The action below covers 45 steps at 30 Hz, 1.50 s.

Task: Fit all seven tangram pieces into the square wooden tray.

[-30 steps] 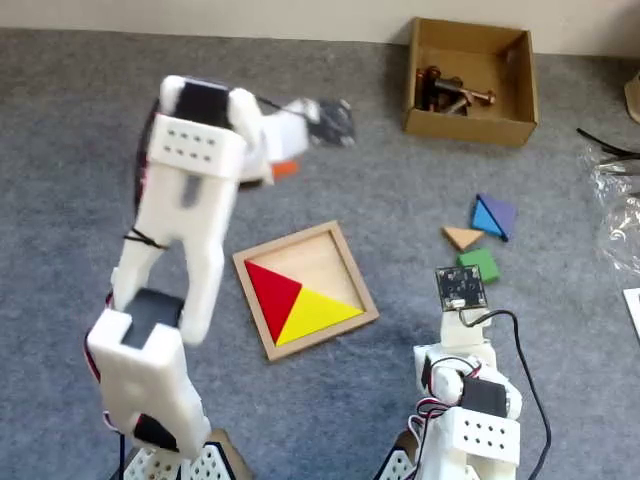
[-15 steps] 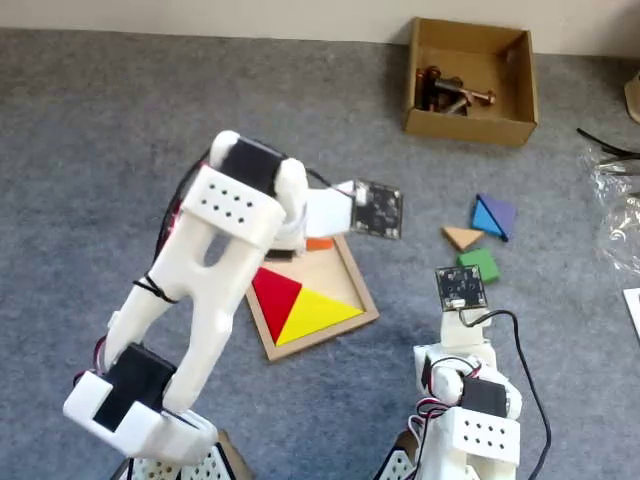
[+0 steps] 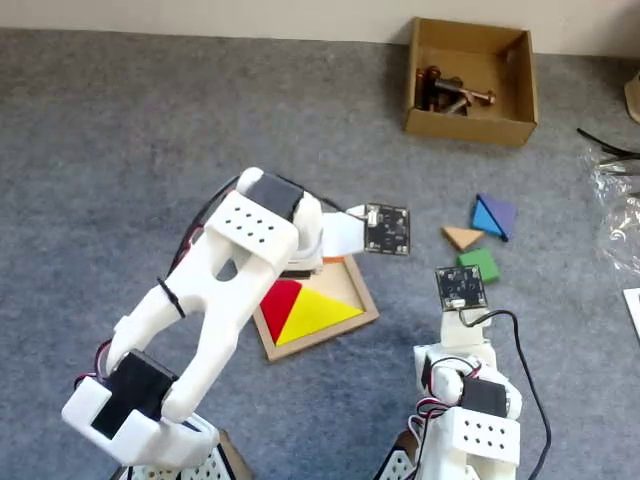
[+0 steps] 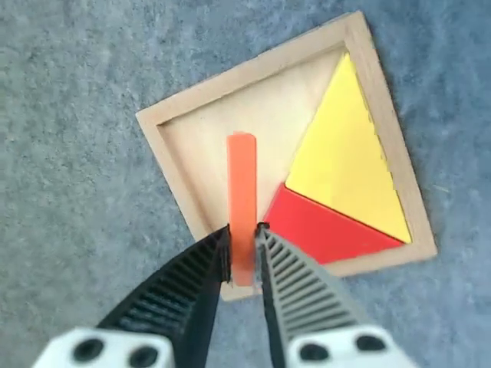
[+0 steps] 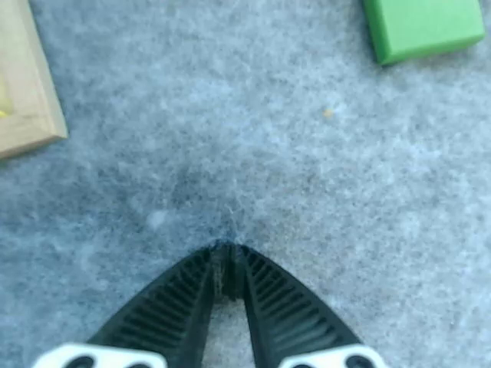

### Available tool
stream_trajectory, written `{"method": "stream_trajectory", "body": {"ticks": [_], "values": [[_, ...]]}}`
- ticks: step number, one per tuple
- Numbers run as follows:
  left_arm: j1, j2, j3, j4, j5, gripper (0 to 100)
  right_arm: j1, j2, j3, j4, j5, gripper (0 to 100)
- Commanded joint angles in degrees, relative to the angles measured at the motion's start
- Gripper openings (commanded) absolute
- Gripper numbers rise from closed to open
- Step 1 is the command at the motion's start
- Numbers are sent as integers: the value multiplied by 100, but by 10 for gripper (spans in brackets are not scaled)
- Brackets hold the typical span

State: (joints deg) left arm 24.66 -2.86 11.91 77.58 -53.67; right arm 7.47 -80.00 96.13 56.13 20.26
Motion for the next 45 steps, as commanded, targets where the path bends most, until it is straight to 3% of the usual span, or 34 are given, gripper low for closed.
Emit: {"method": "stream_trajectory", "body": {"ticks": [1, 16, 45], "values": [[66, -312, 163, -510, 167, 5, 171, 13, 127, -163, 70, 12], [-321, -312, 1174, -1943, 132, 5, 171, 13, 127, -163, 70, 12], [-664, -259, 1191, -1996, 132, 5, 171, 13, 127, -163, 70, 12]]}}
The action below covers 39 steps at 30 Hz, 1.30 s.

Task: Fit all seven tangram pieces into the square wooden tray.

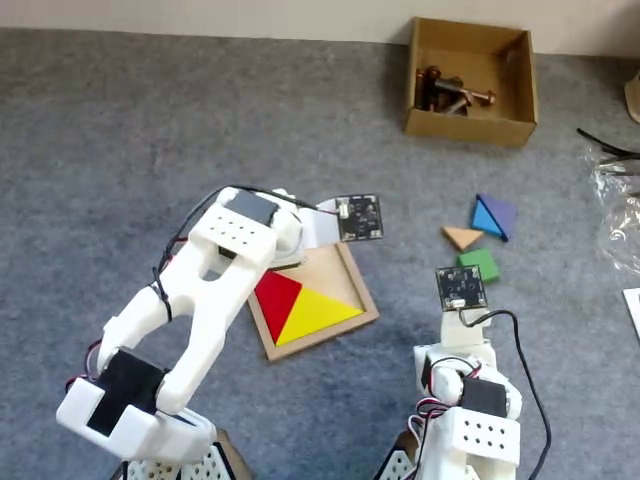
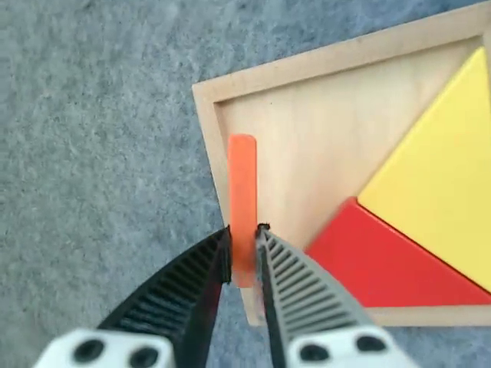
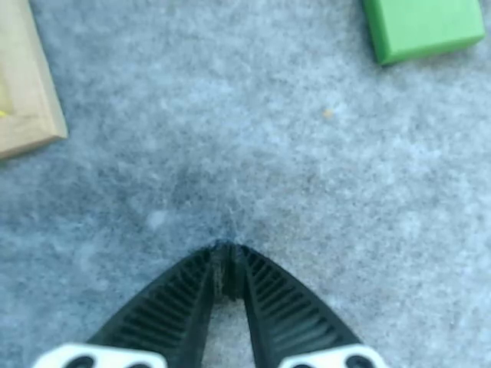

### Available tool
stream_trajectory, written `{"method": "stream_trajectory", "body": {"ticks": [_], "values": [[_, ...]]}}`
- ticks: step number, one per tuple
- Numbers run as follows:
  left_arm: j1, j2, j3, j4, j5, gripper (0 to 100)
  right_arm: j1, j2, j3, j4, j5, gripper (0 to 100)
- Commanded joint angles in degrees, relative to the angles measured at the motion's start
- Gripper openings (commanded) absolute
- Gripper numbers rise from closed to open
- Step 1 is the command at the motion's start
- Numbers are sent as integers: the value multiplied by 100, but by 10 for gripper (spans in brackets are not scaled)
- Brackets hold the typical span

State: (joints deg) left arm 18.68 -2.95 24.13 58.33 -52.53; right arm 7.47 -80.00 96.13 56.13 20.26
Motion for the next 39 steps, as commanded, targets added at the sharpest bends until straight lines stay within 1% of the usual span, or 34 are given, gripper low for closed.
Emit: {"method": "stream_trajectory", "body": {"ticks": [1, 19, 22, 27, 31, 39], "values": [[-57, -251, -31, -70, 18, 5, 171, 13, 127, -163, 70, 12], [-136, -242, -31, -105, 26, 5, 171, 13, 127, -163, 70, 12], [-215, -242, 31, -299, 53, 5, 171, 13, 127, -163, 70, 12], [-233, -259, 488, -879, 53, 5, 171, 13, 127, -163, 70, 12], [-224, -251, 673, -1125, 44, 5, 171, 13, 127, -163, 70, 12], [-251, -242, 690, -1152, 53, 5, 171, 13, 127, -163, 70, 12]]}}
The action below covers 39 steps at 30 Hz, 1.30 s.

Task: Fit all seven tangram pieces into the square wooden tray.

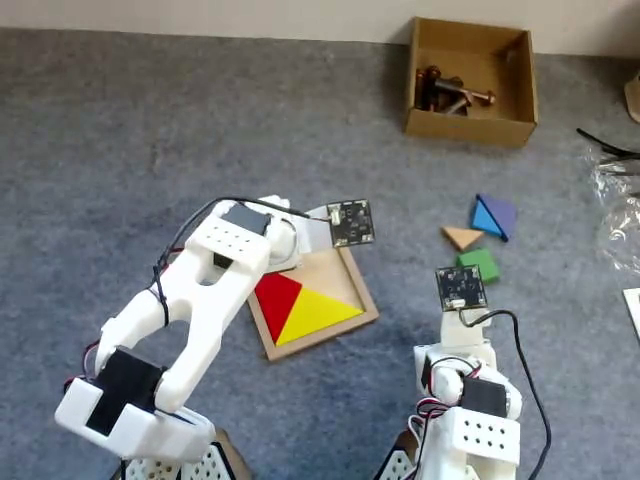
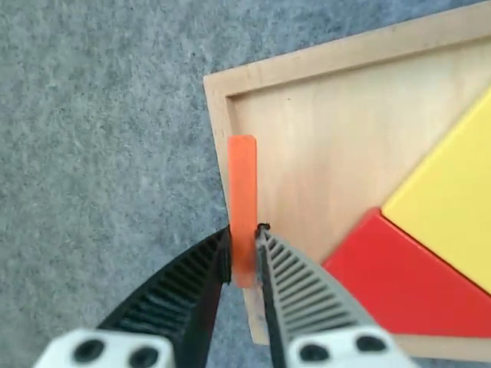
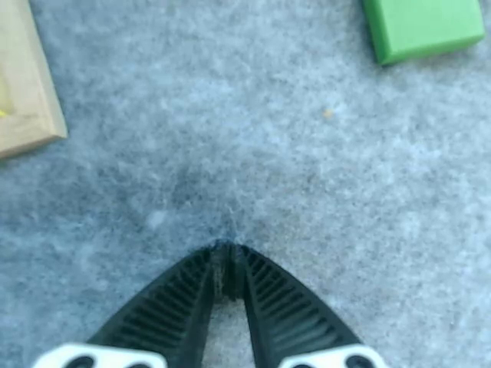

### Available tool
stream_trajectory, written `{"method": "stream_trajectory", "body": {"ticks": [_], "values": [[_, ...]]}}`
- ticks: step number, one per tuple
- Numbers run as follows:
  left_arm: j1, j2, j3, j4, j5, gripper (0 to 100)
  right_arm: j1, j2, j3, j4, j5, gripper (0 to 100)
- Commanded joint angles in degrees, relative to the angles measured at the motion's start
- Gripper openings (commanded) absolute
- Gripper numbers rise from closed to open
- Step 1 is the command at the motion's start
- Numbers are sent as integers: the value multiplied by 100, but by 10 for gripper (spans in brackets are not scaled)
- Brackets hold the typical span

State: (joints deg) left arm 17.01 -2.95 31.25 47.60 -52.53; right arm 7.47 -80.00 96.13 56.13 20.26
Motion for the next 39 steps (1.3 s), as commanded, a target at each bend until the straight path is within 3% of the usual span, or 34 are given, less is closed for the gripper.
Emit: {"method": "stream_trajectory", "body": {"ticks": [1, 31, 34, 39], "values": [[-84, -242, -13, -79, 53, 5, 171, 13, 127, -163, 70, 12], [-48, -242, 321, -105, 79, 5, 171, 13, 127, -163, 70, 12], [-22, -242, 330, -105, 360, 5, 171, 13, 127, -163, 70, 12], [295, -242, 567, -97, 413, 5, 171, 13, 127, -163, 70, 12]]}}
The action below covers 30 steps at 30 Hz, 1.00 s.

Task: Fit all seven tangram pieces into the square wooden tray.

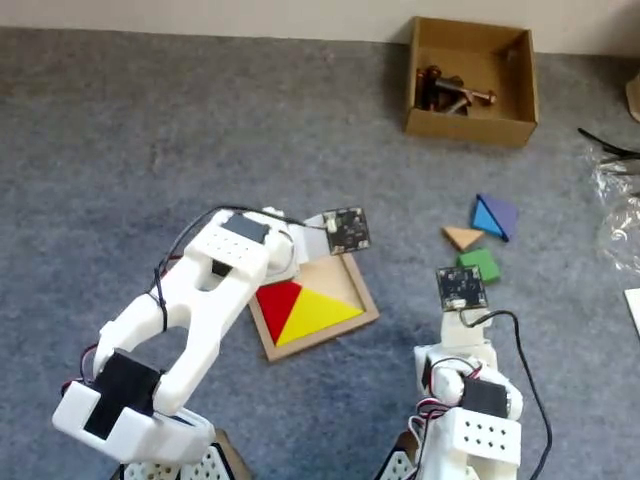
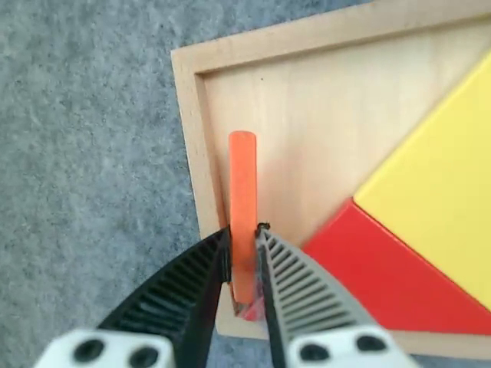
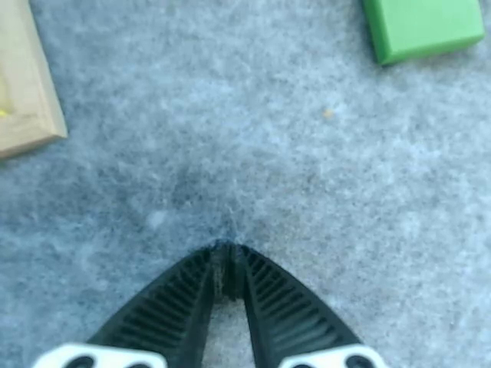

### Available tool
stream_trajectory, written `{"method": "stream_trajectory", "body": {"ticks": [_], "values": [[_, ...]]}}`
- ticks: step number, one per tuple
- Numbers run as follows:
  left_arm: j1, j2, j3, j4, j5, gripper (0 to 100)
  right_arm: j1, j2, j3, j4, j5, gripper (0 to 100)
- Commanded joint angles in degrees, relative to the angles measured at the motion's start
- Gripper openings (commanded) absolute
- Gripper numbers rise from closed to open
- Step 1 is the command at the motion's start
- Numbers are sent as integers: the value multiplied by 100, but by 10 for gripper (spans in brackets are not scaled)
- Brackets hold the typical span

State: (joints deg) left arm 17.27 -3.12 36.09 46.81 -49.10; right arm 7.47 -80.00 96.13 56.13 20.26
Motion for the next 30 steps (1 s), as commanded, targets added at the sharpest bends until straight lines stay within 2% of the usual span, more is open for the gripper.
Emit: {"method": "stream_trajectory", "body": {"ticks": [1, 6, 12, 17, 23, 30], "values": [[365, -224, 154, -18, 70, 5, 171, 13, 127, -163, 70, 12], [787, -233, 321, 0, 79, 5, 171, 13, 127, -163, 70, 12], [884, -233, 374, 9, 79, 7, 171, 13, 127, -163, 70, 12], [690, -233, 330, -18, 79, 7, 171, 13, 127, -154, 70, 12], [92, -233, 338, -299, 44, 8, 171, 13, 127, -154, 70, 12], [40, -233, 277, -316, 44, 8, 171, 13, 127, -154, 70, 12]]}}
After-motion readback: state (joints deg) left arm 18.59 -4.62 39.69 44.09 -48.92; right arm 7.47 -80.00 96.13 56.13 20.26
